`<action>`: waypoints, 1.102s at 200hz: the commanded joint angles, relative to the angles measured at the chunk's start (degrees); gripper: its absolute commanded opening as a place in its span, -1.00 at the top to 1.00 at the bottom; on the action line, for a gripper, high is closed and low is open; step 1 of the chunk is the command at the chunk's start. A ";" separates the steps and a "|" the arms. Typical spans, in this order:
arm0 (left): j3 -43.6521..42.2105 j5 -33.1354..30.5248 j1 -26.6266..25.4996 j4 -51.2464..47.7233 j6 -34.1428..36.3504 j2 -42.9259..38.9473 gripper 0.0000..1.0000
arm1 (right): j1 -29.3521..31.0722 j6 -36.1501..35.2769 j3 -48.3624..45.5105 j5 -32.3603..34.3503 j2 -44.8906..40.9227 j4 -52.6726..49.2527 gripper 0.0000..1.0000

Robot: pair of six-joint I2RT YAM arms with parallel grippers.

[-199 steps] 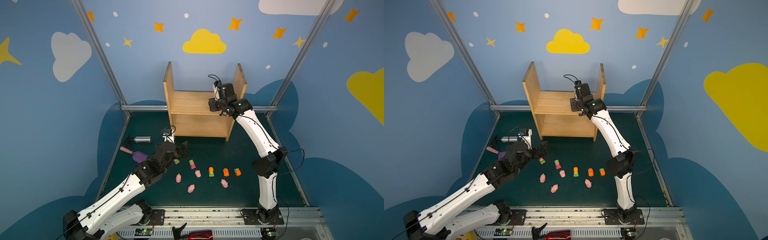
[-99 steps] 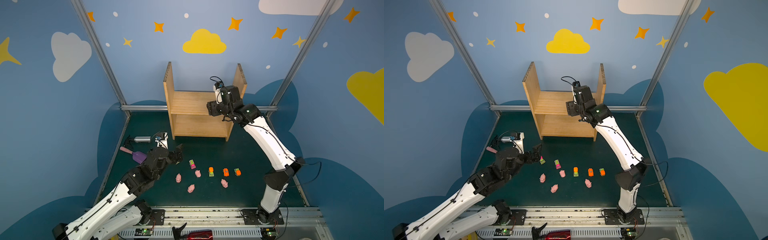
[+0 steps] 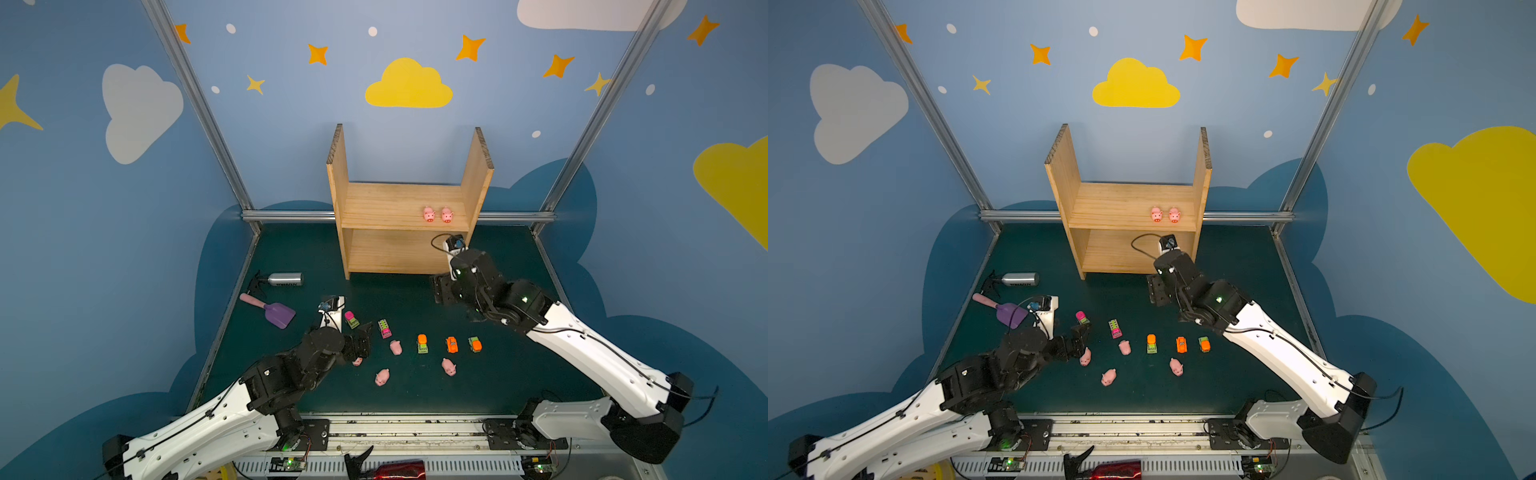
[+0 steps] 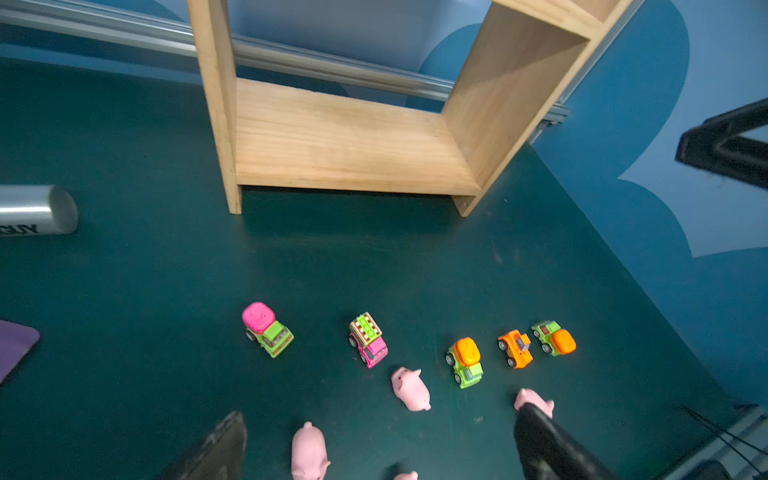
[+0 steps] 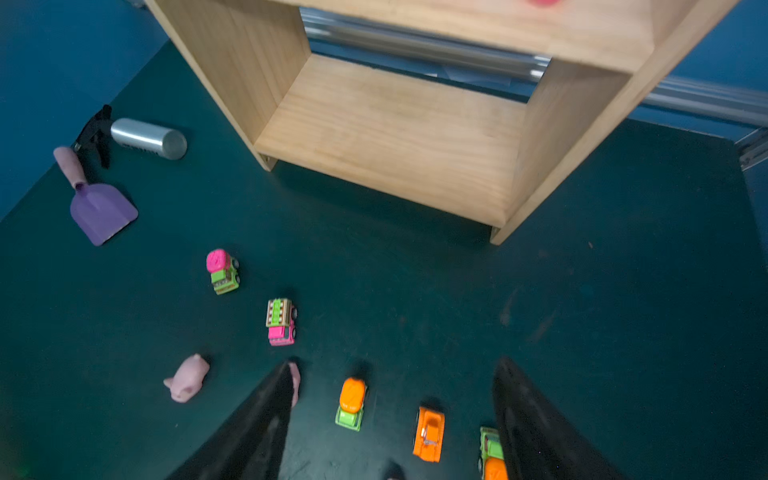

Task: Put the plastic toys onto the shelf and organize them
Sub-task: 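Withdraw the right gripper from the shelf down toward the pigs on the table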

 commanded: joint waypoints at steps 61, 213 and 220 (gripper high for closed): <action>-4.65 -9.00 -18.16 3.72 -10.31 7.98 -1.00 | 8.77 20.89 -33.24 2.36 -24.84 -1.13 -0.49; -4.45 0.55 -9.69 20.29 -5.16 20.50 -1.00 | 13.38 22.35 -59.47 -2.83 -33.08 19.89 -0.40; -4.00 1.37 -9.14 20.32 -4.46 21.09 -0.99 | 13.36 22.27 -59.89 -2.61 -32.44 20.93 -0.38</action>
